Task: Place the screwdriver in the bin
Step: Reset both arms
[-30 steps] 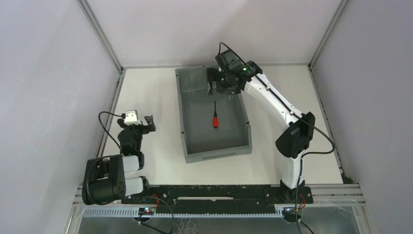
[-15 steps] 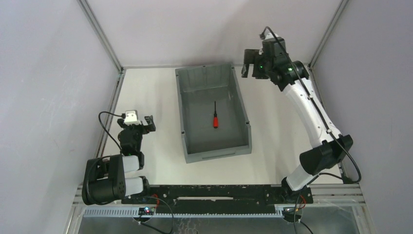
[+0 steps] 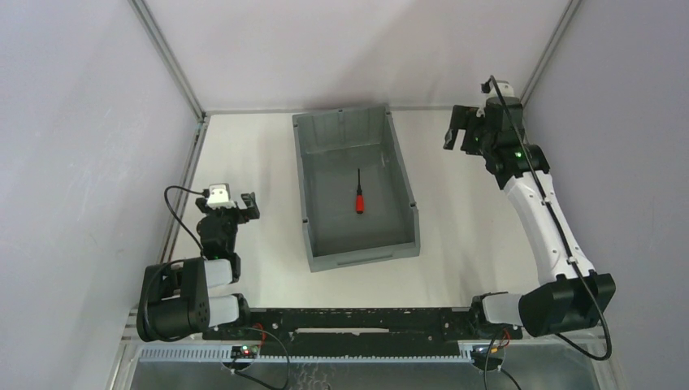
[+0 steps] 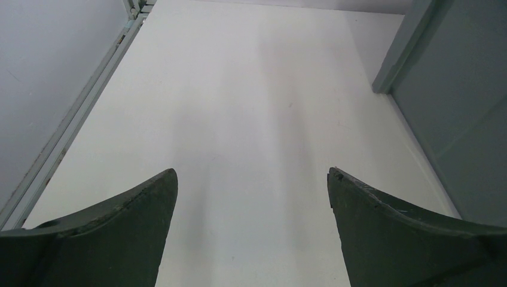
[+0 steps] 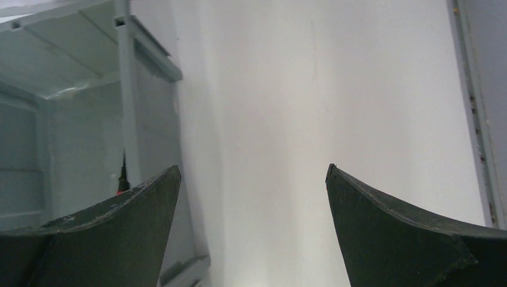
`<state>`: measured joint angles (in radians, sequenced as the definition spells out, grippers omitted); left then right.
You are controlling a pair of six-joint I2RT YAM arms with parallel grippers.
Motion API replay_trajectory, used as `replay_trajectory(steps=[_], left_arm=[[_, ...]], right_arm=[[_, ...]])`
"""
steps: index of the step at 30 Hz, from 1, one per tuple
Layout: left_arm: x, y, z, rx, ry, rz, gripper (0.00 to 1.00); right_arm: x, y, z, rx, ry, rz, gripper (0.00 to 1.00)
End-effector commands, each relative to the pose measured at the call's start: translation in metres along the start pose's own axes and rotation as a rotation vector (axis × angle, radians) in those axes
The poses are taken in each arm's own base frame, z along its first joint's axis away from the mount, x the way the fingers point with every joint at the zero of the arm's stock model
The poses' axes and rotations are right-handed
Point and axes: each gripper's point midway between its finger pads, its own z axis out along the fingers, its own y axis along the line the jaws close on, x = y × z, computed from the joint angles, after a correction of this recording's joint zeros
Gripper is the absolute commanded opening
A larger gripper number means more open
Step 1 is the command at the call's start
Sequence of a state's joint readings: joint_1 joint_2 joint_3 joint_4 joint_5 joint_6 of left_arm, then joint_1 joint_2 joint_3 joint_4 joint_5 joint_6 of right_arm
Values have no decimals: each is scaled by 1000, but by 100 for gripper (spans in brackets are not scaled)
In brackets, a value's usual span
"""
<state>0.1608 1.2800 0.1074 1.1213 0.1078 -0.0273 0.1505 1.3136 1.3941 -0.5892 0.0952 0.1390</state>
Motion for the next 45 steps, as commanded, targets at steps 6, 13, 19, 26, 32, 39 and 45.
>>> replay_trajectory(steps=[6,13,19,26,32,39,45], left_arm=[[-31,-2,9,9,-93,3,100],[-31,-2,9,8,-92,3,100],[-31,-2,9,7,-92,3,100],[-30,-2,9,9,-92,2,100],[-30,-2,9,8,-91,3,100],[-30,-2,9,9,-92,3,100],[-31,-2,9,8,-93,3,100]], right_arm=[[25,-40,12,87,-82,-3,99],[83,-68,39,147,-137,-56,99],[122,-81,54,154,-168,-50,98],[148,-82,69,115,-229,-27,97],[152,-79,80,83,-284,-19,96],[158,-81,80,28,-296,6,94],[165,-77,74,4,-361,-17,93]])
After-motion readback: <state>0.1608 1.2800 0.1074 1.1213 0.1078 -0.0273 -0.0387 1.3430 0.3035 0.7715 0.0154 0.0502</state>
